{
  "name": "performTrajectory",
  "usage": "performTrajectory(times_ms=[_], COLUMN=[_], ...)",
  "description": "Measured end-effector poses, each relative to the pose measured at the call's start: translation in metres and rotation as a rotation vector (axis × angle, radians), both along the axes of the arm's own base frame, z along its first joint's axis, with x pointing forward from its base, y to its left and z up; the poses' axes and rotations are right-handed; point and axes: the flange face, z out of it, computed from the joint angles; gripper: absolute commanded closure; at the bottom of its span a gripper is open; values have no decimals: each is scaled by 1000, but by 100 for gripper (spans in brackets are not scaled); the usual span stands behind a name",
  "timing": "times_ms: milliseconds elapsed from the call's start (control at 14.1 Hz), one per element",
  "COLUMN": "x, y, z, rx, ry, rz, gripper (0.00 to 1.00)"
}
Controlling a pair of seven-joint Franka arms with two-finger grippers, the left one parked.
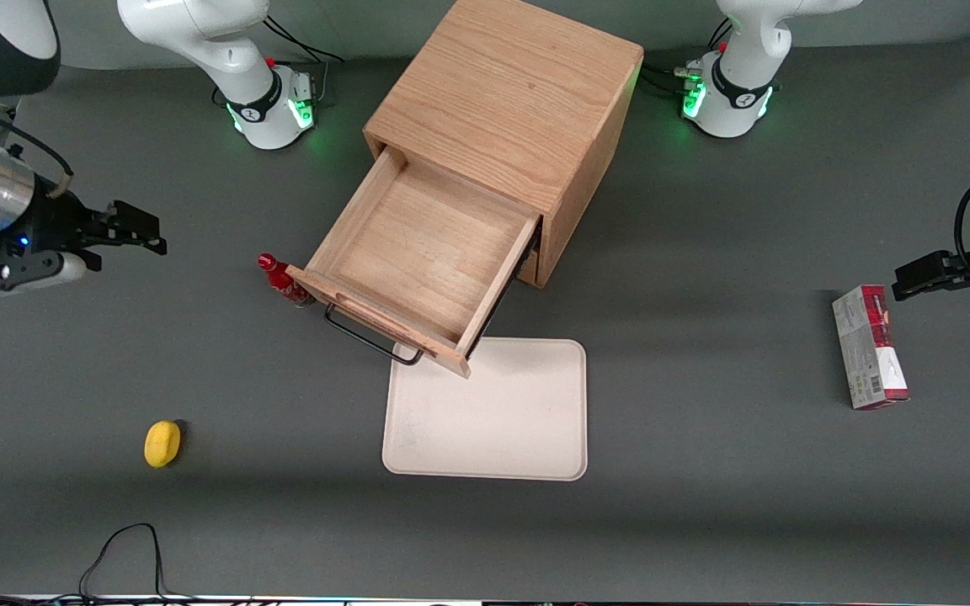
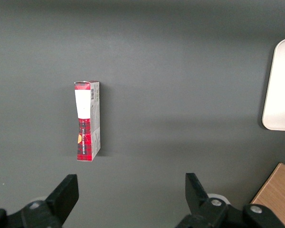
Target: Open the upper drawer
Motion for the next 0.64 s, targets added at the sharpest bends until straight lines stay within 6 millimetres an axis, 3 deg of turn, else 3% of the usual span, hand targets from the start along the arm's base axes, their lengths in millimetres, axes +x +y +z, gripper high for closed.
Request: performTrajectory(times_ms=[213, 640], x=[-10, -8], y=[-6, -1], z=[-1, 0], rx=[-3, -65], ry=[2, -8], rz=[-10, 15], gripper=[0, 0])
